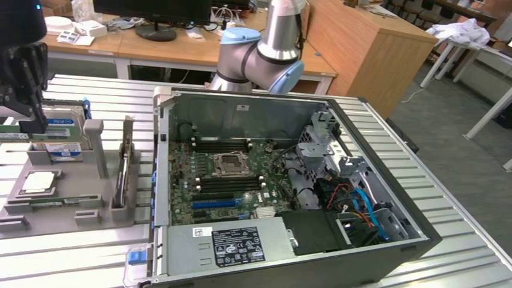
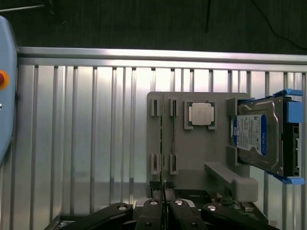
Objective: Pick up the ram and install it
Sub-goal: 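Pick up the ram and move it above insertion slot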
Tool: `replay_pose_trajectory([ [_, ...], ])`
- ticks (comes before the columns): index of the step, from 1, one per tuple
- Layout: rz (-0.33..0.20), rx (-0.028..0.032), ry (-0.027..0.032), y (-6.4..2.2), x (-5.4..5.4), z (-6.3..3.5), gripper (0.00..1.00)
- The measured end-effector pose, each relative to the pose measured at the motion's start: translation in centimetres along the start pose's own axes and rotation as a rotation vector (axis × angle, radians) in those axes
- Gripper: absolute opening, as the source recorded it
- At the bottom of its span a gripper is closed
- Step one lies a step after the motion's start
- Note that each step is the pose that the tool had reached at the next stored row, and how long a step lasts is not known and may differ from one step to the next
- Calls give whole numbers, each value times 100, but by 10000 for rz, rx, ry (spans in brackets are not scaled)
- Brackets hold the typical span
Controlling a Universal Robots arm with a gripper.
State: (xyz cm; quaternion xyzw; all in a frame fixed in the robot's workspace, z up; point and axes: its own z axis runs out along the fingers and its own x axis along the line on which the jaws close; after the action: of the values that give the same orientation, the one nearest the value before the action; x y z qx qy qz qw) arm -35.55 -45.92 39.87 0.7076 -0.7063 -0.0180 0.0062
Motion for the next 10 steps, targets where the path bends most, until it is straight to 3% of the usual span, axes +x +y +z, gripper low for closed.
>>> replay_pose_trajectory([
  [10, -1, 0, -1, -153, 0, -5, 12],
])
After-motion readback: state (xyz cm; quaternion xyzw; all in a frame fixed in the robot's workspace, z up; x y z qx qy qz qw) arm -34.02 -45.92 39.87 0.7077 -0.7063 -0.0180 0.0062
